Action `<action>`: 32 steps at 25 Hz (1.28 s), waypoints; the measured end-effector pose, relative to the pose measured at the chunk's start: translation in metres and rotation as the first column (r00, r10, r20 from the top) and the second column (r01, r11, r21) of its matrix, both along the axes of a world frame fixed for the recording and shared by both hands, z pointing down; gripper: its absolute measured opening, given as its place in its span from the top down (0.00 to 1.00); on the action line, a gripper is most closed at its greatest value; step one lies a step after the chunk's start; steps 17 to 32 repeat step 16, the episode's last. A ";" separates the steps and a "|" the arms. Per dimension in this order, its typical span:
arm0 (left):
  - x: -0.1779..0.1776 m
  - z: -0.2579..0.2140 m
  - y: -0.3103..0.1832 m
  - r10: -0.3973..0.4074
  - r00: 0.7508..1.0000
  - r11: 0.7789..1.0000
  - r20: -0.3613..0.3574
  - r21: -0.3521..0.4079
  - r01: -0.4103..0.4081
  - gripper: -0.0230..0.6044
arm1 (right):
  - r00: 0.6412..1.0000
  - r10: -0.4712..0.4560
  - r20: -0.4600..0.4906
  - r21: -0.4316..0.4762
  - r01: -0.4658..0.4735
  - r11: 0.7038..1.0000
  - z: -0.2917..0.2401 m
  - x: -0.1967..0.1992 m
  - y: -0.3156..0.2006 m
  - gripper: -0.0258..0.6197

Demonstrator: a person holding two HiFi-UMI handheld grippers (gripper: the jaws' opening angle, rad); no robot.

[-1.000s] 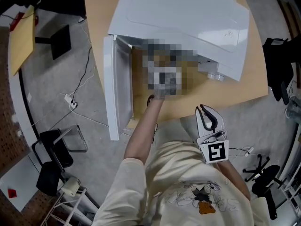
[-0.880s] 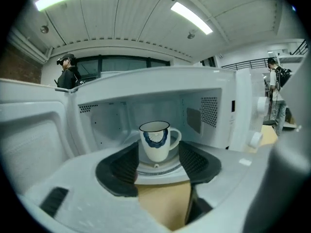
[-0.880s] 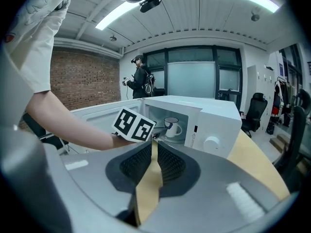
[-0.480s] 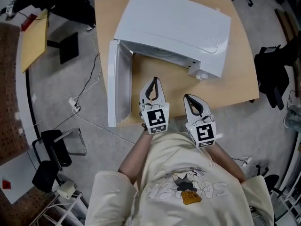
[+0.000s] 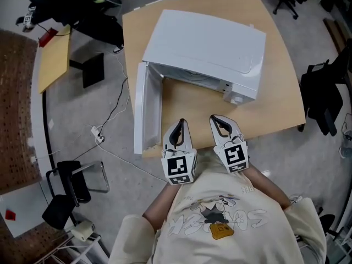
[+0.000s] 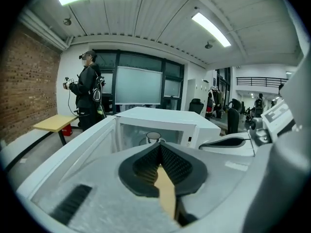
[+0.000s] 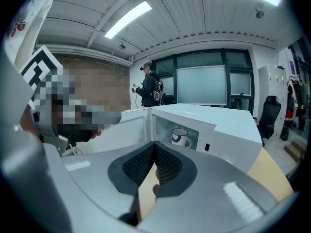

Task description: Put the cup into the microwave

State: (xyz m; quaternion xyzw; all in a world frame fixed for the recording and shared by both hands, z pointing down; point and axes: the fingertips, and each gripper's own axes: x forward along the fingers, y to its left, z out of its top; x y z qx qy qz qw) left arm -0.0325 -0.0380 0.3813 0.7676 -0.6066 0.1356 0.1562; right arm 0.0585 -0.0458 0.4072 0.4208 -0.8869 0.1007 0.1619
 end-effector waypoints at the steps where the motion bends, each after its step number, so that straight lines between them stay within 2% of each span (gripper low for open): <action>1: 0.003 -0.003 0.002 0.010 1.000 1.000 0.001 0.007 -0.010 0.96 | 1.000 -0.001 -0.001 0.003 0.001 1.000 -0.001 0.000 0.000 0.95; 12: 0.035 0.000 0.009 0.094 0.995 0.995 -0.017 -0.011 -0.095 0.96 | 1.000 0.017 -0.002 -0.007 -0.017 1.000 -0.002 0.013 0.002 0.95; 32: 0.040 0.001 0.012 0.100 0.995 0.995 -0.019 -0.013 -0.100 0.96 | 1.000 0.020 -0.014 -0.007 -0.020 1.000 -0.002 0.020 0.007 0.95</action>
